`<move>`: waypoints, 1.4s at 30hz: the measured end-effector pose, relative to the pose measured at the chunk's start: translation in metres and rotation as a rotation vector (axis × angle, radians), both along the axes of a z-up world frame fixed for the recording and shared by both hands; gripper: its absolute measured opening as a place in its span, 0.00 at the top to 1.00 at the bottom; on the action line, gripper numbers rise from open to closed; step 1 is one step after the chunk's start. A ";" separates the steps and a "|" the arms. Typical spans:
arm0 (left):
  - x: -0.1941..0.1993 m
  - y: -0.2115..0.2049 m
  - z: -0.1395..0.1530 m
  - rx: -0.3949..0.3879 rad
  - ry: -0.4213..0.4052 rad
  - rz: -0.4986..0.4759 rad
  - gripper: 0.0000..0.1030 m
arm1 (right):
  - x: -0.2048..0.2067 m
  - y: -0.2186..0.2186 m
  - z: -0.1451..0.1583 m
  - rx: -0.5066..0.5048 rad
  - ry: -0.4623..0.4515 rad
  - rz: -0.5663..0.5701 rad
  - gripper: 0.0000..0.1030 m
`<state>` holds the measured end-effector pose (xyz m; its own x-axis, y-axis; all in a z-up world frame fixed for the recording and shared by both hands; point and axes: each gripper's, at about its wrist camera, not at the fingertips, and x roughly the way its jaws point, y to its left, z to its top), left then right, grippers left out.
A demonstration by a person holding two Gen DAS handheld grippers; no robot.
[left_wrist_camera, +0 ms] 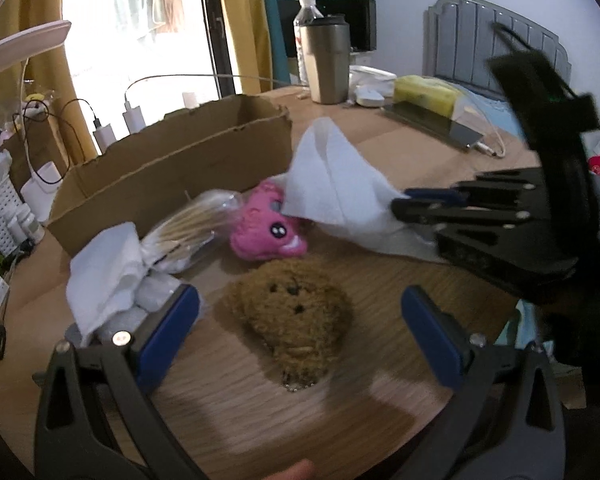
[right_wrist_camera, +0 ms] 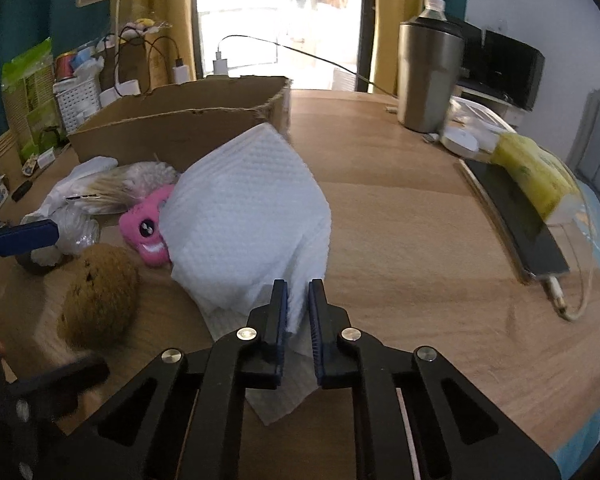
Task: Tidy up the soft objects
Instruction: 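Grasp the brown teddy plush with the left gripper while the right grasps the paper towel, then carry the teddy plush into the box with the left gripper while the right carries the paper towel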
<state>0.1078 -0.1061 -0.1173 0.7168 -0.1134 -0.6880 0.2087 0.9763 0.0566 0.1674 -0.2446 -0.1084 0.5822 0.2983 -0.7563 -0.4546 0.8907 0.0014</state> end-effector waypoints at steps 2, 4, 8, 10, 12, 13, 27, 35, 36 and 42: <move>0.003 0.001 0.000 -0.008 0.010 0.004 0.01 | -0.002 -0.009 0.000 -0.003 0.005 -0.019 0.89; 0.007 0.001 -0.002 -0.015 0.020 0.009 0.01 | -0.003 -0.020 0.003 0.003 0.004 -0.048 0.88; 0.010 0.000 -0.004 -0.021 0.036 0.012 0.01 | 0.000 -0.033 0.015 0.050 -0.010 -0.064 0.53; 0.013 -0.001 -0.005 -0.022 0.044 0.010 0.01 | 0.003 -0.031 0.020 0.083 -0.023 -0.058 0.28; 0.013 -0.001 -0.006 -0.024 0.051 0.008 0.02 | 0.008 -0.024 0.021 0.098 -0.015 -0.049 0.28; 0.013 0.000 -0.006 -0.025 0.052 0.009 0.07 | 0.009 -0.021 0.020 0.096 -0.016 -0.046 0.28; 0.013 0.008 -0.013 -0.063 0.082 -0.015 0.48 | 0.014 0.012 -0.004 -0.011 0.017 0.029 0.52; 0.003 0.012 -0.001 -0.083 0.041 -0.030 0.50 | 0.005 0.022 -0.002 0.018 0.026 0.081 0.87; 0.002 0.014 0.001 -0.085 0.036 -0.029 0.50 | 0.005 0.020 -0.001 0.025 0.030 0.079 0.88; -0.004 0.026 0.017 -0.113 -0.001 -0.008 0.50 | 0.008 0.008 0.020 0.072 0.013 0.057 0.88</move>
<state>0.1036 -0.0800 -0.0998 0.7164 -0.1961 -0.6696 0.2166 0.9748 -0.0538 0.1750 -0.2362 -0.0888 0.5532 0.3849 -0.7388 -0.5042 0.8607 0.0708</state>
